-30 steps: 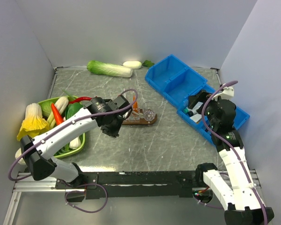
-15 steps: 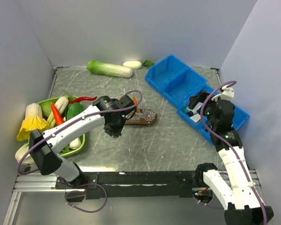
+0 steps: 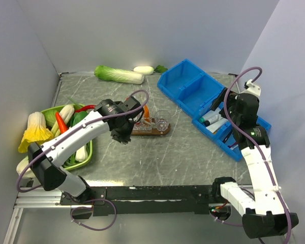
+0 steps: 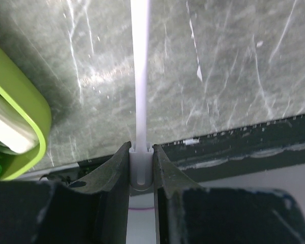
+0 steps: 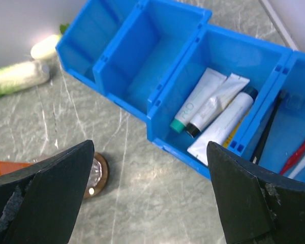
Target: Prepare toiletry sets of a toothbrush and toothpaste on the tray
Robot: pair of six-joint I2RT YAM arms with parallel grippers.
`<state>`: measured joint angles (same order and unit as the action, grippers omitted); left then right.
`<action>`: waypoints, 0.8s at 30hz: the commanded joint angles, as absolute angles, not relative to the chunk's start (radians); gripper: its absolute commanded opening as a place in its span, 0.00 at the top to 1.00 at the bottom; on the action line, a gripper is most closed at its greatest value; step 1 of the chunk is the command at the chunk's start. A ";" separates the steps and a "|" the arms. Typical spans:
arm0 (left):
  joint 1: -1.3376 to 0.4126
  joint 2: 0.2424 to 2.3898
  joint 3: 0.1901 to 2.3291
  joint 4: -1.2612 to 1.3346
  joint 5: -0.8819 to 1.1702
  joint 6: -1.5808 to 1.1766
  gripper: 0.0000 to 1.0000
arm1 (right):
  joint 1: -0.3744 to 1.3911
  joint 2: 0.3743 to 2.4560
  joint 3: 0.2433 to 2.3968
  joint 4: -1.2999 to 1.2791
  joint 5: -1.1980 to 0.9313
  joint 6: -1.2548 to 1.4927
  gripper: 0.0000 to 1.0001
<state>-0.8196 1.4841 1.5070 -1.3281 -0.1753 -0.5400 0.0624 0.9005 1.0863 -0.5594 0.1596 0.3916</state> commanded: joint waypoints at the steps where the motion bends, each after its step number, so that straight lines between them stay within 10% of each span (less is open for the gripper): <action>1: -0.818 1.411 1.476 -1.378 -0.098 -0.546 0.99 | 0.051 0.925 1.127 -0.693 0.135 0.379 0.01; 24: -0.746 1.512 1.520 -1.376 -0.055 -0.546 0.99 | 0.031 0.980 1.193 -0.769 0.107 0.365 0.01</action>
